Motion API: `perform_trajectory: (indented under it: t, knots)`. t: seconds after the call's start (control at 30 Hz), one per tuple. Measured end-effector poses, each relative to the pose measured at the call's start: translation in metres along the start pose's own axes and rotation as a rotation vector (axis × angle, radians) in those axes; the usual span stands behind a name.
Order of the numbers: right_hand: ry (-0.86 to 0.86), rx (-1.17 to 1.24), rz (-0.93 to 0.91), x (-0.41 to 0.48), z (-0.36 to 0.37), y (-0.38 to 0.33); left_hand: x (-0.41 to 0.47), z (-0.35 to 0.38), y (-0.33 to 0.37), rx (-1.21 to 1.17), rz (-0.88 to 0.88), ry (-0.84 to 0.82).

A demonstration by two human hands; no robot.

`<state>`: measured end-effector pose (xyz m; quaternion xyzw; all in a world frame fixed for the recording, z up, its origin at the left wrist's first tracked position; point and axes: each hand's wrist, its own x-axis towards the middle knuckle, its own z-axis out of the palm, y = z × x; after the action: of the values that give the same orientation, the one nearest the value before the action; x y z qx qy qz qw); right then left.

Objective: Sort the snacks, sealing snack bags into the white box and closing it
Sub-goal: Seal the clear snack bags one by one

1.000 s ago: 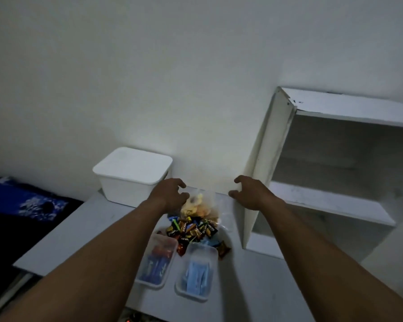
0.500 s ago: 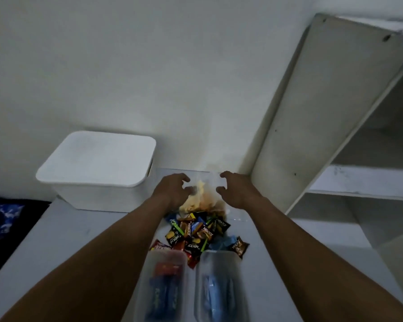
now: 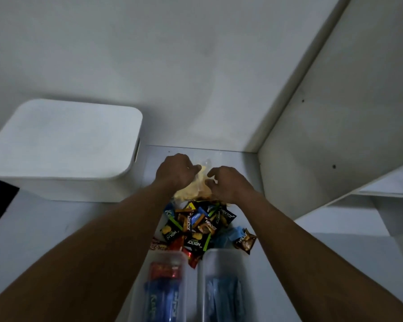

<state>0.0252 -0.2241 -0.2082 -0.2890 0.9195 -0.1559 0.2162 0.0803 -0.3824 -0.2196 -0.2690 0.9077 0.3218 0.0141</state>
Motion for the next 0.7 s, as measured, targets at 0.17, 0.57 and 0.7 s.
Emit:
perform_trajectory:
  t: [0.17, 0.57, 0.7]
  knots:
    - [-0.023, 0.089, -0.017, 0.009, 0.003, -0.001, 0.011, 0.003, 0.007, -0.046, -0.111, -0.002]
    - [-0.021, 0.485, 0.071, 0.019, 0.004, -0.019, 0.005, -0.027, 0.008, -0.674, -0.404, -0.071]
    - [0.009, 0.452, 0.058, 0.011, -0.016, -0.031, -0.007, -0.045, 0.013, -0.687, -0.374, -0.031]
